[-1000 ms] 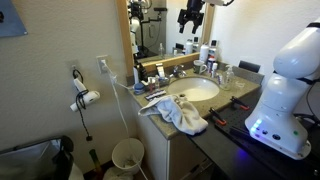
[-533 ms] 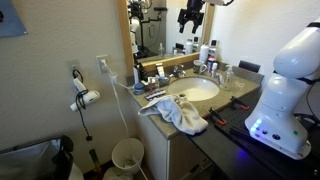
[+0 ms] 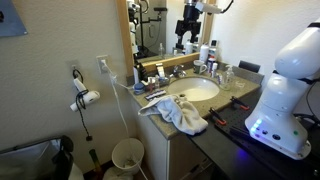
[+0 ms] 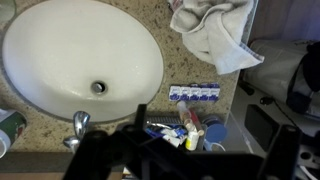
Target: Pick up the towel from the hand basin, wipe the wall with it and put the towel back on the hand basin.
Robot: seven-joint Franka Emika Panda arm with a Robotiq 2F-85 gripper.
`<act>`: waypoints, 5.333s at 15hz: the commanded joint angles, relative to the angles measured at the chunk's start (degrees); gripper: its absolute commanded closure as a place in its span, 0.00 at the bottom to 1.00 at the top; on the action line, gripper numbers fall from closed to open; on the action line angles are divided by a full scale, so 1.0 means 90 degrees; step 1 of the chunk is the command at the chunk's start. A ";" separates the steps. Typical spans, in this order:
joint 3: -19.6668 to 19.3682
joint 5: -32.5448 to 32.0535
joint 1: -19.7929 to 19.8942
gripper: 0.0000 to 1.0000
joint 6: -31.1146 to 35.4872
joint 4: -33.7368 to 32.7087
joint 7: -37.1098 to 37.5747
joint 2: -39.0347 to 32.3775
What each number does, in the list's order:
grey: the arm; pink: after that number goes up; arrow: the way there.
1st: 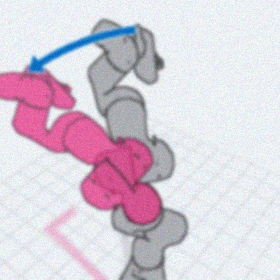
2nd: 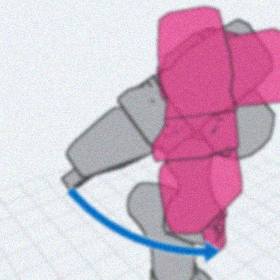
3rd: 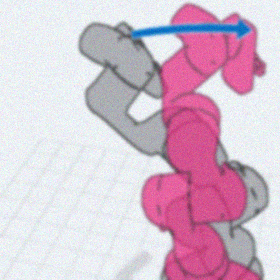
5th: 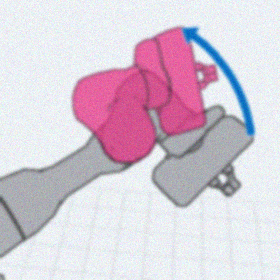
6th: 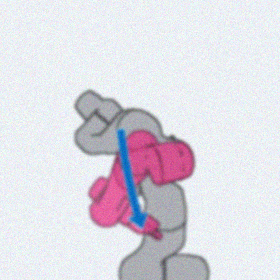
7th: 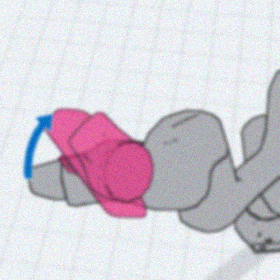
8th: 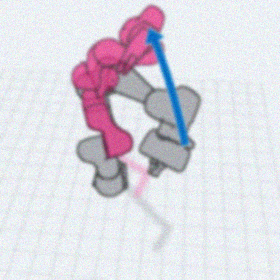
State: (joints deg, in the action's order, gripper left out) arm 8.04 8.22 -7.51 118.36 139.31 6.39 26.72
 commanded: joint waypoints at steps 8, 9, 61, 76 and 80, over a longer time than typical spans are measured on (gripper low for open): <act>0.1468 0.0618 -0.0844 0.00 0.2243 0.2337 0.2313 0.0473; 0.1592 0.0660 -0.0892 0.00 0.2629 0.2528 0.2455 0.0301; 0.0939 -0.4432 -0.0204 0.96 0.1773 0.0778 0.6199 -0.0375; 0.0539 -0.7628 0.1442 0.96 0.0420 -0.1253 0.6670 0.0866; -0.0045 -0.8680 0.1557 0.96 0.0411 -0.1455 0.7092 0.0886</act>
State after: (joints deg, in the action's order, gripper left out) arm 10.04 -64.57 5.52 122.64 128.08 67.69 34.53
